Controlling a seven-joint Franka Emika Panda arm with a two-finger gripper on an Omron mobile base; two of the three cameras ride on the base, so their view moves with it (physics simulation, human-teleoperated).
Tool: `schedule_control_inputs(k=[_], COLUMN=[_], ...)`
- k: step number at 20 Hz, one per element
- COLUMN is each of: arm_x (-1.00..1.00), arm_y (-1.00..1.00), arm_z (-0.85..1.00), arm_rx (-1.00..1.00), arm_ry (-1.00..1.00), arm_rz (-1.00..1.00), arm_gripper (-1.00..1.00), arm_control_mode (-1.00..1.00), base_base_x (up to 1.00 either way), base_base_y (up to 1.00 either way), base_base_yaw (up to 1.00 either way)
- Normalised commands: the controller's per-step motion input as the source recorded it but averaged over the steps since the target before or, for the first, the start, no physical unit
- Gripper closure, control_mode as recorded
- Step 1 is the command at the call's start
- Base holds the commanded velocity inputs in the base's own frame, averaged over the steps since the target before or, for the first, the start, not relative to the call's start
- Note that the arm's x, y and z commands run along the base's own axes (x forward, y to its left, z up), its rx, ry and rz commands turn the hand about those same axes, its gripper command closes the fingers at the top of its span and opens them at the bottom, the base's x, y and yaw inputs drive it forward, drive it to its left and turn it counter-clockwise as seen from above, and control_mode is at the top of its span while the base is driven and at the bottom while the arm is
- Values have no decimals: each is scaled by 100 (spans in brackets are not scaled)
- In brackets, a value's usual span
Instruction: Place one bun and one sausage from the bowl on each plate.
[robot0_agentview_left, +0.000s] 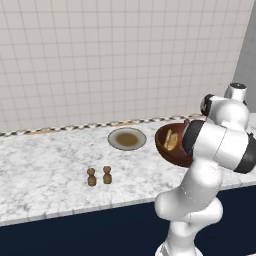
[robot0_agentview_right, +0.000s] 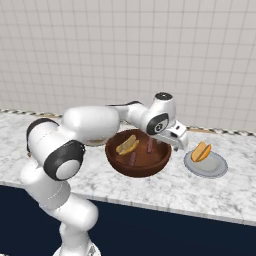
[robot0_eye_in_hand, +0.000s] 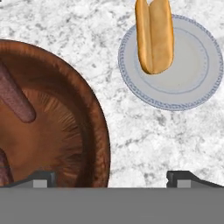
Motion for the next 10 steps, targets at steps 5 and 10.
schedule_control_inputs(k=[5,10], arm_x=[4,12], arm_y=[85,52], arm_z=[11,13], arm_rx=[-1,0], arm_ry=[0,2], arm_rz=[6,7], arm_gripper=[-100,-100], arm_control_mode=[-100,-100], base_base_x=[0,0], base_base_y=[0,0], base_base_yaw=[0,0])
